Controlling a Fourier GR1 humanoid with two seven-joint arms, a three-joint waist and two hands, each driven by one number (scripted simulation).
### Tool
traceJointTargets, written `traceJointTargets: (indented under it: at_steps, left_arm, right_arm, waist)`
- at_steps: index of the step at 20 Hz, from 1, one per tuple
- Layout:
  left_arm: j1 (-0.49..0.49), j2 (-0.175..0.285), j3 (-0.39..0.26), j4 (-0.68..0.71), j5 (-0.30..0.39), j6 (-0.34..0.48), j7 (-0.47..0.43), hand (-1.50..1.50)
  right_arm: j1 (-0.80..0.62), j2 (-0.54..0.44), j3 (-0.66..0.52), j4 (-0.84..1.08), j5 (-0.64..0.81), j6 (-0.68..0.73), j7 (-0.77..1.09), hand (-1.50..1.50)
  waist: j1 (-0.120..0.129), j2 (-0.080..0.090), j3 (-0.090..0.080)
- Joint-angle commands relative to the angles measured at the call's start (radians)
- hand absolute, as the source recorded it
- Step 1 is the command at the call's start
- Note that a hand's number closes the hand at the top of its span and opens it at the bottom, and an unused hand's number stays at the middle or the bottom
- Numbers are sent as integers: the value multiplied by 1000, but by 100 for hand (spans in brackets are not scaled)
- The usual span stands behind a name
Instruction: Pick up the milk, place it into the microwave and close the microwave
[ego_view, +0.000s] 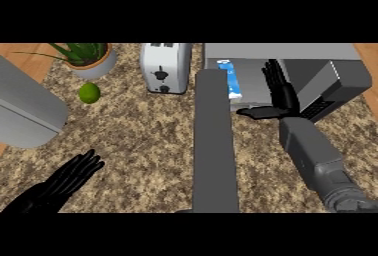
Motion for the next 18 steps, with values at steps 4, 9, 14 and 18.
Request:
traceJointTargets:
  at_steps: [4, 9, 14, 18]
  left_arm:
    - [-18, -2, -115, 55, -211, 51, -133, -150]
    - [-102, -2, -166, 152, -286, 125, -201, 150]
    - [-122, -2, -185, 216, -418, 146, -291, 150]
    - [-200, -2, -252, 262, -491, 215, -278, 150]
  right_arm:
    - [193, 99, 40, -72, 0, 52, -87, -150]
    - [348, 129, 105, -135, 44, -6, -106, -150]
    - [519, 73, 123, -248, 37, 49, -135, -150]
    - [665, 67, 132, -374, 13, 80, -145, -150]
  waist:
    - [-33, -15, -2]
    - [-50, -19, -3]
    - [-71, -24, -5]
    - [-75, -22, -5]
